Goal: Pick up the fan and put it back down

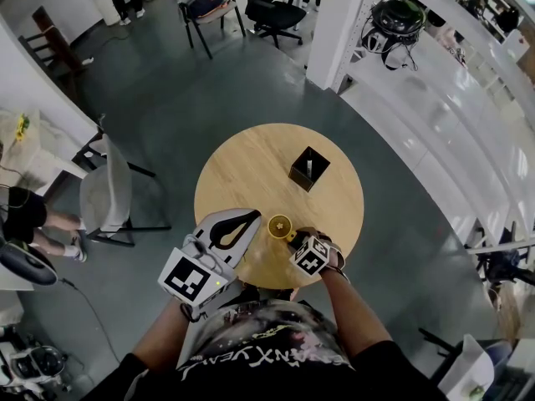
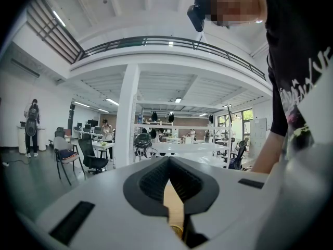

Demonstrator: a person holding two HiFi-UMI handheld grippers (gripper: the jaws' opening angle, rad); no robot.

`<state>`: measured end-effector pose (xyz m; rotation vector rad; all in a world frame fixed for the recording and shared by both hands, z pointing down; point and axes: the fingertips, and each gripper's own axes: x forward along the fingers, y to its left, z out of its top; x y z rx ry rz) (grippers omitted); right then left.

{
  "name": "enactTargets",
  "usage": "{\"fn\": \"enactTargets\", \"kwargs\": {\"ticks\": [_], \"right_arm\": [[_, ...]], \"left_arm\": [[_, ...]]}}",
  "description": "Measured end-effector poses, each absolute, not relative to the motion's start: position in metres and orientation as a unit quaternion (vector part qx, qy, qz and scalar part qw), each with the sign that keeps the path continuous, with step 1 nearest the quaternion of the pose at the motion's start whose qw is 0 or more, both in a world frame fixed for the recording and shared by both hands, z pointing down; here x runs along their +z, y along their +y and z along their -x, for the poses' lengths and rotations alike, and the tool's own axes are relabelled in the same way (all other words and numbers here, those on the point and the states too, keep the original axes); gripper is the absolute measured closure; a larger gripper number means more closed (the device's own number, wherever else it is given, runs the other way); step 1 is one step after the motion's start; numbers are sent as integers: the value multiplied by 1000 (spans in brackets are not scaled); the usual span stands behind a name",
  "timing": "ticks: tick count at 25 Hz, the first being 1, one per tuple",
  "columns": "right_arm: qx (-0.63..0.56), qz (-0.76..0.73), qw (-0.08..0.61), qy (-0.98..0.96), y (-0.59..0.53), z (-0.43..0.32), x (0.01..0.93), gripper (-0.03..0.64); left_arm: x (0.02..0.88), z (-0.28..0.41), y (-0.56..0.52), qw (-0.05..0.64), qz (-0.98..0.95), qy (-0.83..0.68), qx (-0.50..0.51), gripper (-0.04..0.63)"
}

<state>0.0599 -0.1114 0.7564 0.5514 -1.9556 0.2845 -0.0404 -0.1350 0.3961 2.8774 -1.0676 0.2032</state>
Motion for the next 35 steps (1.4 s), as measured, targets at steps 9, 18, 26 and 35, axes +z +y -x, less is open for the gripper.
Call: {"fn": "enactTargets", "kwargs": {"ticks": [9, 18, 26, 35], "right_arm": [[113, -245, 493, -827, -116, -57, 744, 431], [94, -271, 440, -851, -127, -47, 704, 431], [75, -299, 360, -880, -141, -32, 637, 431], [44, -321, 275, -905, -145, -22, 548, 431]], "left_arm": [[397, 37, -135, 31, -937, -343, 64, 578], [401, 32, -134, 32, -940, -334, 66, 578], [392, 26, -134, 29, -942, -329, 55, 578], [391, 27, -134, 25, -944, -325, 56, 578]]}}
